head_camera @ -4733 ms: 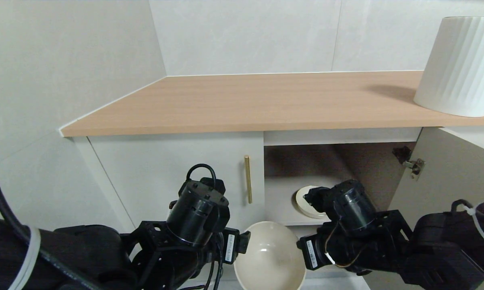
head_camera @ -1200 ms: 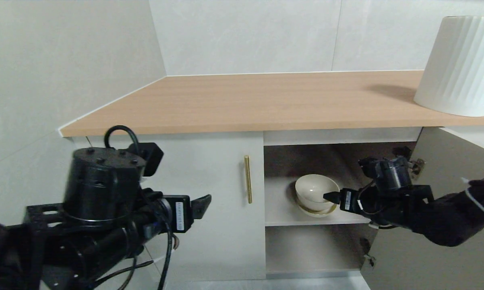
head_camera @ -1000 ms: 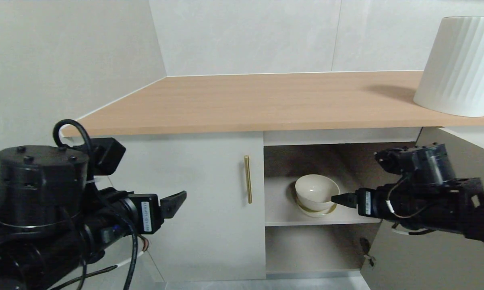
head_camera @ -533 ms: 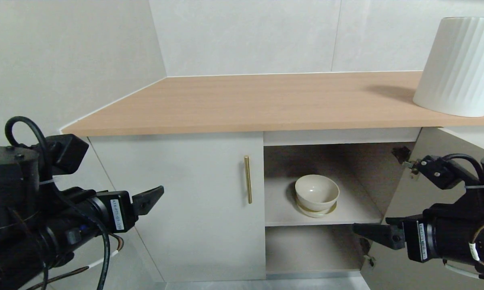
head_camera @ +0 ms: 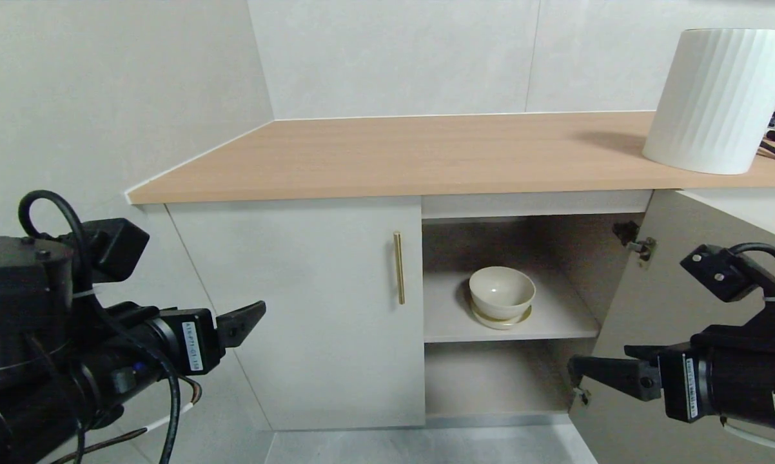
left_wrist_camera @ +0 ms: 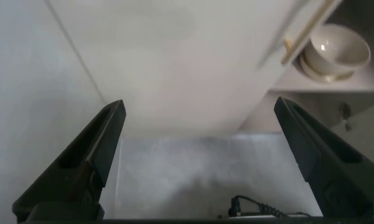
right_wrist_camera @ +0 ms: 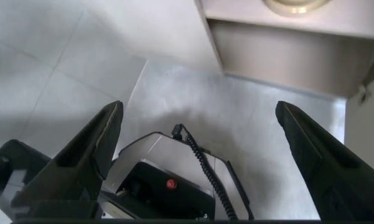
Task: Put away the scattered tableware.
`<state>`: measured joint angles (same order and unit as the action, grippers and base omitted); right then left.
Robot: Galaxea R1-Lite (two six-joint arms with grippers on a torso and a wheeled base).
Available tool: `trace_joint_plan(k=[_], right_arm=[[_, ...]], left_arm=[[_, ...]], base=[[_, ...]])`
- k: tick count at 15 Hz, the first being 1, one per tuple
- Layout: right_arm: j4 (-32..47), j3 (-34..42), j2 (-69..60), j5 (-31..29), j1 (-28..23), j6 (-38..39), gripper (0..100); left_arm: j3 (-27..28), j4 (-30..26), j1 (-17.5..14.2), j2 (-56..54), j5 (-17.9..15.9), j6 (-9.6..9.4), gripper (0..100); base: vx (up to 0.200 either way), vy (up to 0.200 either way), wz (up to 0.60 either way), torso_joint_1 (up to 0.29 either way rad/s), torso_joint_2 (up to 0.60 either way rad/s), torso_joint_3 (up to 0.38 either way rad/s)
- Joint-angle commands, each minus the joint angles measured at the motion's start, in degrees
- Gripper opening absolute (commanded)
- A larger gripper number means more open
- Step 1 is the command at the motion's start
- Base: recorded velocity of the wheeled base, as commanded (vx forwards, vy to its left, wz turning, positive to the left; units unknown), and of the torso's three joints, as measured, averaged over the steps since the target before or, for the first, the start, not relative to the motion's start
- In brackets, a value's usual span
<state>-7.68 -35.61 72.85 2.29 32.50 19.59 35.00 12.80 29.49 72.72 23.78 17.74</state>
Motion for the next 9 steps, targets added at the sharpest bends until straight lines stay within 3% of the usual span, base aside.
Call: trace_joint_plan(k=[1,9], right_arm=[[0.03,0.01,0.45,0.08,0.02,-0.08,100],[-0.05,0.36,0.80,0.08,0.02,-0.08,100]], left_arm=[[-0.11,0.03,0.13,0.58,0.03,0.02,100],[-0.11,0.03,0.66,1.11,-0.23,0.02,100]], base=[[-0.200,0.000,0.00,-0.002,0.00,0.002],[-0.200,0.000,0.00,0.001,0.00,0.003]])
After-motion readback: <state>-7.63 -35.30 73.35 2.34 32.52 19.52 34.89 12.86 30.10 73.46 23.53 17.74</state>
